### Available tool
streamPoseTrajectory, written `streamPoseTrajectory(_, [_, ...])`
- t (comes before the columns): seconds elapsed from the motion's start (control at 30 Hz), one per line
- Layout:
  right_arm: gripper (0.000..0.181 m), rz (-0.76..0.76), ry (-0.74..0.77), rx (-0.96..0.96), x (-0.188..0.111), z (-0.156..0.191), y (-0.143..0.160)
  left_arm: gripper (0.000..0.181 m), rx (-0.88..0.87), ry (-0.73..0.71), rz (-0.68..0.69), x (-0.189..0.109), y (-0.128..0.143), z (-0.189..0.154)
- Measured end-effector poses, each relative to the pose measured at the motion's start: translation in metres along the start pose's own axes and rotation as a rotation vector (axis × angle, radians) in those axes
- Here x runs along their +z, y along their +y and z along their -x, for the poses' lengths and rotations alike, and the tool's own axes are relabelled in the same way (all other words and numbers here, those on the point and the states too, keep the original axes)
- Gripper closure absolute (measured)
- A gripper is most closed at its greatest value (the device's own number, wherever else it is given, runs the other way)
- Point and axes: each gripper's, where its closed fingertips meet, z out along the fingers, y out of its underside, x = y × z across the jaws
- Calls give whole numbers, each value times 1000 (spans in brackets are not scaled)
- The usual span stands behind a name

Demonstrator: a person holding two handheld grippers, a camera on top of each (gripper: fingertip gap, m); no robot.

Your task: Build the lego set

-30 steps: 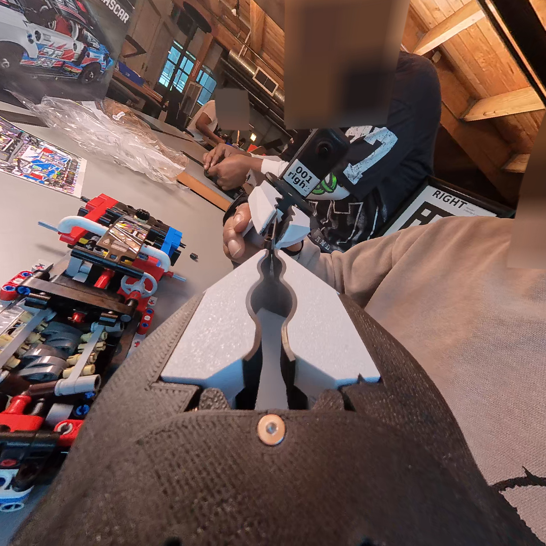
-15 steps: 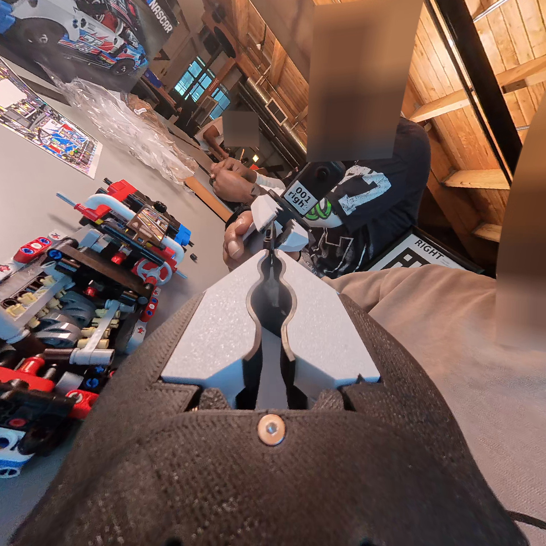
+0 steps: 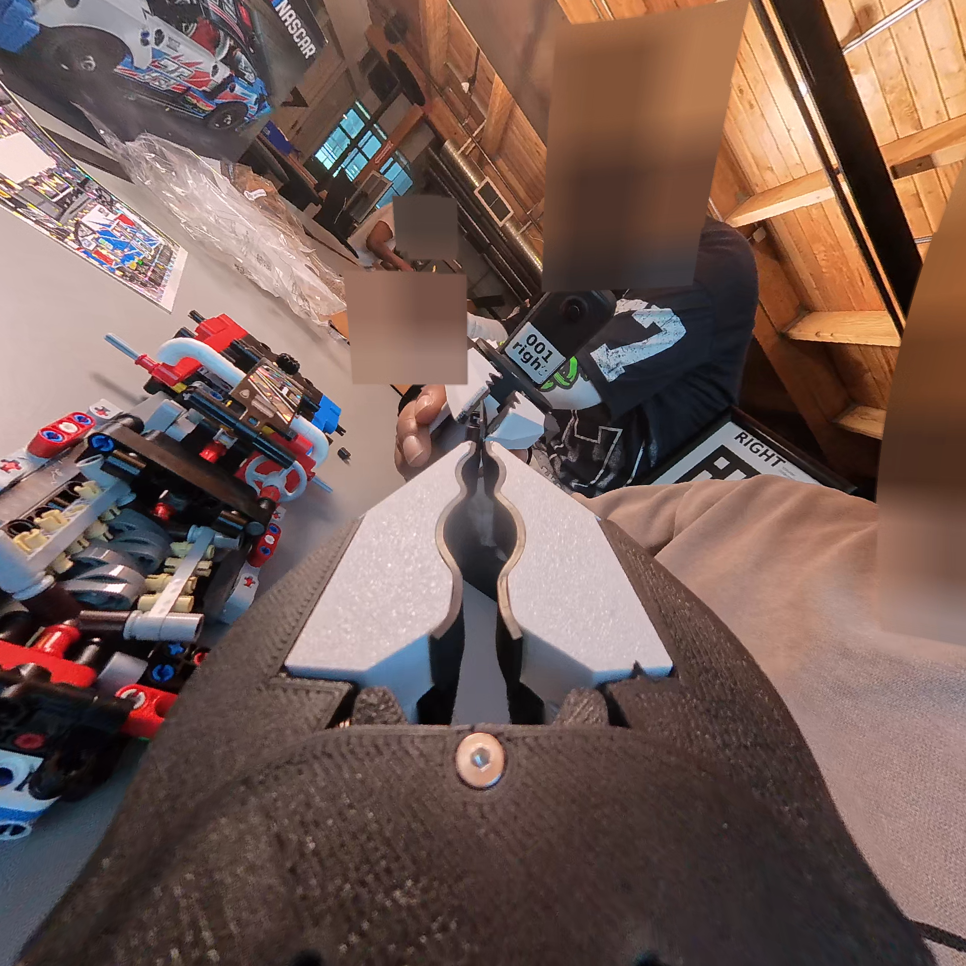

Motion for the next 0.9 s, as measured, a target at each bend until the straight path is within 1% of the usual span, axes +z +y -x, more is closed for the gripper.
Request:
streamPoseTrajectory(0.33, [174, -3, -7, 85, 3, -2, 2, 181, 68, -41, -14, -2, -4, 0])
streamPoseTrajectory(0.43, [174, 2, -4, 78, 5, 0, 3, 181, 115, -45, -19, -4, -7, -3])
streamPoseTrajectory(0.5, [174, 14, 5, 26, 8, 4, 4, 181, 201, -55, -6, -5, -8, -8])
streamPoseTrajectory(0.6, [174, 15, 36, -116, 11, 10, 2, 181, 458, -102, 38, -8, -6, -19])
streamPoseTrajectory(0.67, [174, 7, 45, -205, 11, 15, 0, 181, 572, -107, 55, -9, -3, -28])
streamPoseTrajectory(0.73, [174, 0, 70, -289, 11, 18, -2, 181, 598, -112, 55, -9, -2, -30])
streamPoseTrajectory(0.8, [174, -1, 98, -342, 11, 17, -3, 181, 587, -120, 42, -11, -3, -29])
streamPoseTrajectory(0.83, [175, -11, 106, -340, 11, 17, -4, 181, 578, -125, 28, -11, -5, -28])
streamPoseTrajectory(0.9, [175, -27, 102, -253, 12, 15, -7, 181, 563, -127, -4, -11, -9, -27])
